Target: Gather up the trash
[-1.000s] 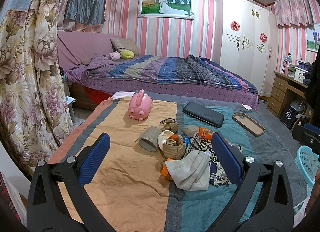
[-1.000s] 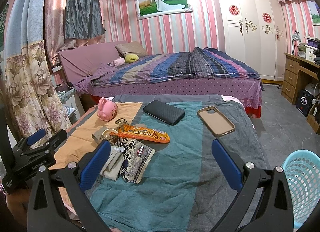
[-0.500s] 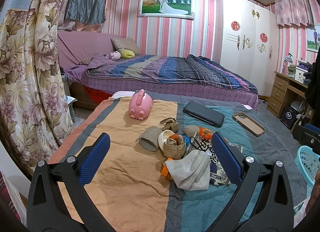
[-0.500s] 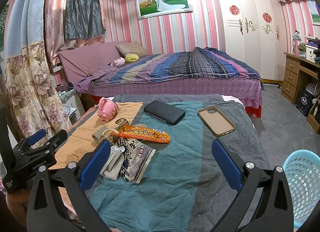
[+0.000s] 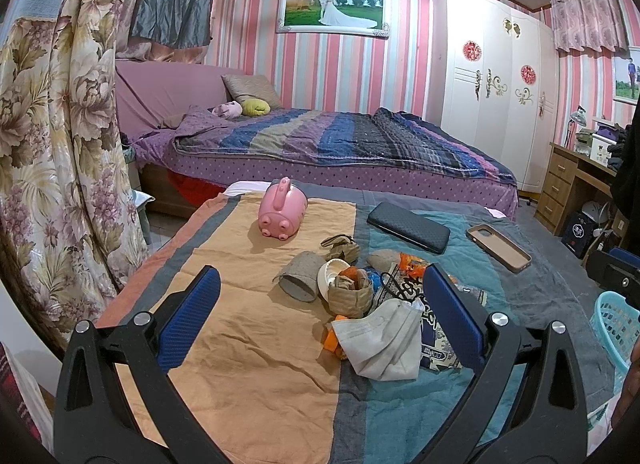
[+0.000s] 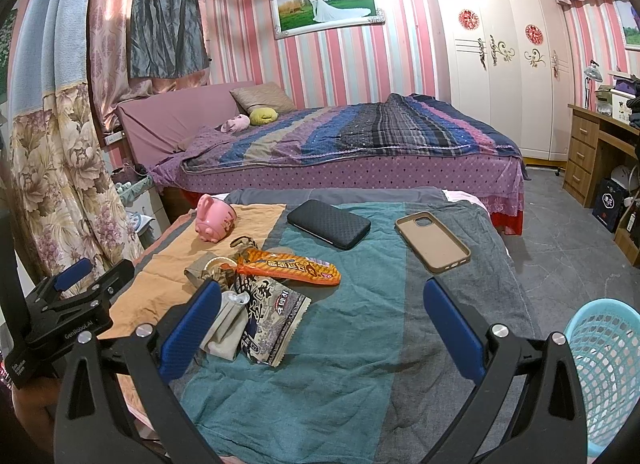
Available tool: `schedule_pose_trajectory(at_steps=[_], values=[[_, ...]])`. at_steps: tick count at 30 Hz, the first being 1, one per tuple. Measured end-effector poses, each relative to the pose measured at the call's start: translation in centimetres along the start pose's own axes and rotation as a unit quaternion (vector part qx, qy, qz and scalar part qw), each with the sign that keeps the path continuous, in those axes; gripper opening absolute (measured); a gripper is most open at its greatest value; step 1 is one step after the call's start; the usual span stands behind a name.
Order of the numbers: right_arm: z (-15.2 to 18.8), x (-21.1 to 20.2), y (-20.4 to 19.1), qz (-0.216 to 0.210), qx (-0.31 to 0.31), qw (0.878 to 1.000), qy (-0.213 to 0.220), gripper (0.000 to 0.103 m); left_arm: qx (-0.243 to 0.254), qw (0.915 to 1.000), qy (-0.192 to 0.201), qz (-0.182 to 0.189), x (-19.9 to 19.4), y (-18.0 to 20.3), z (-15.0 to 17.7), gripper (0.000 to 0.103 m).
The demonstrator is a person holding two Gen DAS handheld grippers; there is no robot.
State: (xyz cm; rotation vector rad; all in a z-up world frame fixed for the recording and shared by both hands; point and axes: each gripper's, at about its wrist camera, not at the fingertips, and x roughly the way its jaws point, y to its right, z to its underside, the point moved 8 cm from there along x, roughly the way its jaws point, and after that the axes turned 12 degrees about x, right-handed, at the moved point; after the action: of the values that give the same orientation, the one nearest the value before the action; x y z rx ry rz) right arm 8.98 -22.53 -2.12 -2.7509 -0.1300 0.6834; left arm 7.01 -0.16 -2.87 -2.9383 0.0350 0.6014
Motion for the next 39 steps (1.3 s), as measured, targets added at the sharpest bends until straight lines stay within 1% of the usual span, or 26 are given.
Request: schedule_pose_trajectory(at_steps=[7,10,14,16,18,23,26,31,35,37,39], values=[[0.0,0.0,-0.1,0.001,-0.001,1.000,0.000,0.099,0.000,1.0000,0.002,0.001,-0.1,-0.2,0.1,0.098],[0.1,0.2,-0.3,-0.002,-0.002,1.000,-0.004,0.099,-0.006,1.0000,-0.003,0.000,0.1,-0.8,0.6,0.098],[0.3,0.6,-0.3,0.000,0.004,1.000,-0.005,0.099,-0.022,0.9991,-0.037,0.003,1.4,-1.7,1.8,0.098],[0.4,0.9,-0.1,-0.001,0.012,1.000,-0.009,0.099,-0.026,0.9985,-0.048,0.000,1.6,-2.2,1.8,0.098],[0.3,1.3,0.0,-0.001,0.015,1.000,-0.012,0.099,-0.032,0.9982,-0.052,0.000,1.5,-2.5,1.2,0.098],[0.0,1.7,0.4,-0.001,0.024,1.000,-0.010,0.099,-0.012,0.9990,-0.044,0.003,1.4,-1.0,-1.2,0.098],[0.0,1.9,0.5,0.000,0.027,1.000,-0.010,0.099,-0.006,0.9990,-0.042,0.015,2.2,0.3,-1.4,0.098],[0.1,2.1,0.7,0.003,0.018,1.000,-0.015,0.099,0.012,0.9979,-0.055,0.032,3.7,2.0,0.9,0.098],[0.1,2.2,0.9,0.004,0.019,1.000,-0.016,0.099,0.046,0.9960,-0.064,0.041,4.9,3.0,2.7,0.098],[0.1,2.3,0.9,0.001,0.021,1.000,-0.017,0.099,0.053,0.9952,-0.065,0.051,5.1,3.3,2.8,0.098],[0.1,2.2,0.8,-0.002,0.023,1.000,-0.015,0.099,0.058,0.9950,-0.062,0.053,4.9,3.4,2.6,0.098]])
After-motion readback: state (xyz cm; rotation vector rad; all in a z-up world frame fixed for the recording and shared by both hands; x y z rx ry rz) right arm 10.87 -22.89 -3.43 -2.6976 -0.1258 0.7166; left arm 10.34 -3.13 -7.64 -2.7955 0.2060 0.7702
